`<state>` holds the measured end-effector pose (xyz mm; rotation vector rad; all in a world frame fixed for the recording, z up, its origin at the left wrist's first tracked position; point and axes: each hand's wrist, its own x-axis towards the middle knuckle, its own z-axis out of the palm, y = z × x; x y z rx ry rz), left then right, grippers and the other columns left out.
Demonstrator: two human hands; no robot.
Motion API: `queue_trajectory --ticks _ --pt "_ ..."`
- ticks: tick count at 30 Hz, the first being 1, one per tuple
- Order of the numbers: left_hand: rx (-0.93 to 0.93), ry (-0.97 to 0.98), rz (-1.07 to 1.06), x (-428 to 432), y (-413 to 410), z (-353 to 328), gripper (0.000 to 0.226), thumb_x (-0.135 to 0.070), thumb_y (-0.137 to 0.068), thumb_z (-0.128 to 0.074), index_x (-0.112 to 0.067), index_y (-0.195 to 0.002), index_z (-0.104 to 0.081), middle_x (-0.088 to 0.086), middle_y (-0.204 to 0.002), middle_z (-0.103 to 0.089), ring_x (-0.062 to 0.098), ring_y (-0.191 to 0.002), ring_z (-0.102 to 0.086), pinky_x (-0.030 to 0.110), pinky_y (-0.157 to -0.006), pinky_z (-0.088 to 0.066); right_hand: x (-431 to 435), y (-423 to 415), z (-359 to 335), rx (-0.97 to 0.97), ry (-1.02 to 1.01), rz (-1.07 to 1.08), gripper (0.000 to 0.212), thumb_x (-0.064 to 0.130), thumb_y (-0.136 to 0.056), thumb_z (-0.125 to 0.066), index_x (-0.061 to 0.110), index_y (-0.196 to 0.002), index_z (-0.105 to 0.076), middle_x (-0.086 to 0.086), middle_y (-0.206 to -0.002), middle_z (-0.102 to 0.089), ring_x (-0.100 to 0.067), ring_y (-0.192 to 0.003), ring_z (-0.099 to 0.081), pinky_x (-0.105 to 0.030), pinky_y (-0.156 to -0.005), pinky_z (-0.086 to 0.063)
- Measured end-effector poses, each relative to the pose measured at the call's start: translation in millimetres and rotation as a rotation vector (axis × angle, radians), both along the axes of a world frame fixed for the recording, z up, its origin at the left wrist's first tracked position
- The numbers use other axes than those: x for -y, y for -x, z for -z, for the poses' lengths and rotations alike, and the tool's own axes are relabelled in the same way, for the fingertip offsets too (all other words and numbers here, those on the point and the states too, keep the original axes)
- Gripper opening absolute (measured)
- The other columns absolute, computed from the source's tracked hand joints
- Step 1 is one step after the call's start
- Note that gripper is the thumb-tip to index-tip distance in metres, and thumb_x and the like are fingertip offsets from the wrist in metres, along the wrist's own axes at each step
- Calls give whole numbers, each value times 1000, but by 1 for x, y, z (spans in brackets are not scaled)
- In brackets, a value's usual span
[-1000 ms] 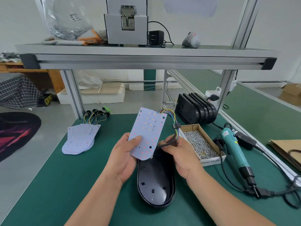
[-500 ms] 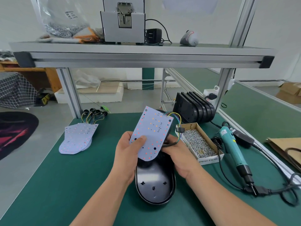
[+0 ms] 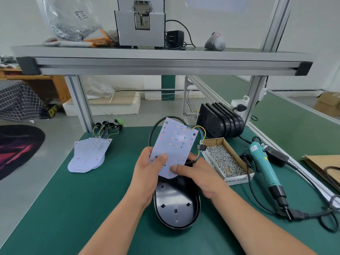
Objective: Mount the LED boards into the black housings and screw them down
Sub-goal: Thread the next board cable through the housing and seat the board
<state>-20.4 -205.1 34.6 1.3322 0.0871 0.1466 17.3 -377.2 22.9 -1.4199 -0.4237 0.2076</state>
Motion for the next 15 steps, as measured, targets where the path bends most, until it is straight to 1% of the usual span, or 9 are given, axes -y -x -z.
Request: queue_trajectory --ticks 3,6,7,8,10,11,12,13,15 --pt "0 37 37 -4 -3 3 33 -26 -85 -71 -7 -110 -61 24 -114 -75 35 -96 -70 65 -96 -53 1 -1 2 23 16 22 29 3 -88 -78 13 -115 -79 -11 -118 -78 -27 -112 -74 -32 -96 -57" --pt "11 124 76 -10 -5 5 24 -23 -87 -70 -10 -105 -62 21 -109 -73 33 -94 -67 55 -90 -51 -1 -2 5 -13 -33 61 29 10 -85 -81 11 -114 -79 -15 -117 -78 -38 -112 -73 -49 -102 -56" --pt "8 149 94 -10 -5 6 20 -24 -88 -70 -12 -103 -63 20 -107 -73 33 -92 -67 51 -87 -52 -2 -2 6 -18 -60 81 29 11 -85 -81 10 -113 -79 -16 -116 -78 -40 -112 -73 -49 -101 -56" --pt "12 153 110 -10 -5 7 16 -25 -89 -69 -15 -101 -64 19 -105 -72 32 -90 -67 48 -84 -53 -3 -2 6 -26 -92 103 29 10 -84 -81 9 -113 -79 -17 -116 -78 -38 -110 -74 -46 -98 -57" --pt "27 140 101 -9 -6 8 8 -27 -92 -65 -21 -98 -64 15 -99 -68 29 -88 -62 45 -82 -49 -3 -4 5 -45 -143 126 26 6 -84 -80 8 -110 -80 -15 -112 -79 -28 -100 -77 -33 -87 -59" --pt "22 150 68 -10 -8 9 9 -27 -92 -62 -22 -99 -62 13 -97 -67 28 -88 -60 46 -82 -46 -3 -4 5 -58 -156 129 24 3 -85 -80 9 -108 -81 -15 -110 -79 -23 -95 -77 -28 -83 -59" --pt "-1 178 30 -11 -11 10 15 -27 -89 -59 -22 -103 -59 12 -97 -68 28 -88 -60 45 -83 -45 -1 -5 5 -78 -169 127 23 2 -85 -80 10 -106 -82 -15 -111 -79 -23 -96 -77 -27 -83 -58" --pt "-42 193 1 -14 -14 11 25 -25 -86 -56 -19 -110 -56 10 -97 -73 28 -86 -62 43 -82 -47 0 -5 5 -100 -179 122 24 3 -84 -80 9 -107 -82 -16 -114 -78 -25 -101 -76 -28 -86 -58" --pt "-129 106 1 -21 -17 11 36 -15 -88 -51 -19 -123 -53 8 -99 -80 24 -83 -72 39 -77 -53 3 -6 6 -126 -173 120 27 9 -83 -81 8 -110 -81 -17 -119 -77 -28 -110 -74 -34 -95 -57"
